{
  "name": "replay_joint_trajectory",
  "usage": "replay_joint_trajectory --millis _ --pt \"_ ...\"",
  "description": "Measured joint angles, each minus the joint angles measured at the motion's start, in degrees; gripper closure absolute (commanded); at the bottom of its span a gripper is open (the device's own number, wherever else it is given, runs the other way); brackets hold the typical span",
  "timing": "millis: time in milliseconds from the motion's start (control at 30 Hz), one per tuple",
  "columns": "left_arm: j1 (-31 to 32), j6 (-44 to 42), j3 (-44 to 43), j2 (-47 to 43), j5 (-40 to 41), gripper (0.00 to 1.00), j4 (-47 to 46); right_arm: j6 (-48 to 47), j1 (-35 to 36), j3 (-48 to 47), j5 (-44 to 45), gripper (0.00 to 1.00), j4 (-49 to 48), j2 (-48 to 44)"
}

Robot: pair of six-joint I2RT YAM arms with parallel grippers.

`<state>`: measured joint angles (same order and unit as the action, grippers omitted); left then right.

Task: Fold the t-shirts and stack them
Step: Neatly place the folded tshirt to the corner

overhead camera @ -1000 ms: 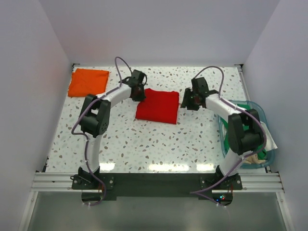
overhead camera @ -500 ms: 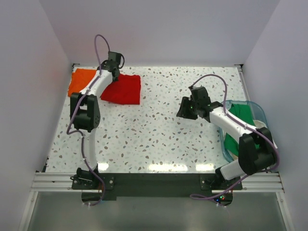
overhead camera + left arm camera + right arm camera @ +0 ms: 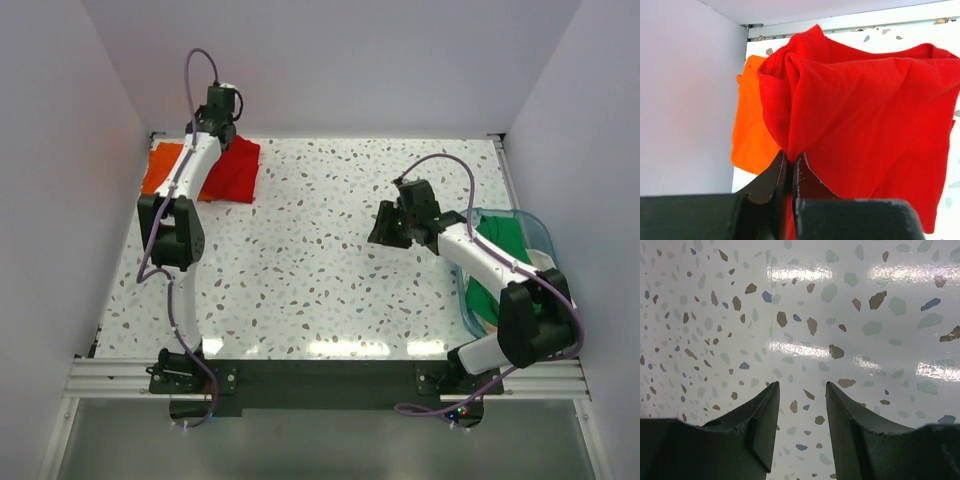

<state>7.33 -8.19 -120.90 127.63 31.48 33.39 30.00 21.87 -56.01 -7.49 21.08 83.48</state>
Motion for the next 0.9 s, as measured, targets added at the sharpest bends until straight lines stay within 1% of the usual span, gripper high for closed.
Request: replay_joint_trajectory --millis 367,900 --pt "-0.22 -2.54 -1.49 -0.31 -0.17 1.0 1.07 -0.26 0.11 0.0 0.0 0.55 0.79 -0.42" --pt "-0.26 -6.08 -1.57 -4.7 0.15 1.0 1.01 -0.48 0.26 0.0 0.02 0.55 1.18 -1.11"
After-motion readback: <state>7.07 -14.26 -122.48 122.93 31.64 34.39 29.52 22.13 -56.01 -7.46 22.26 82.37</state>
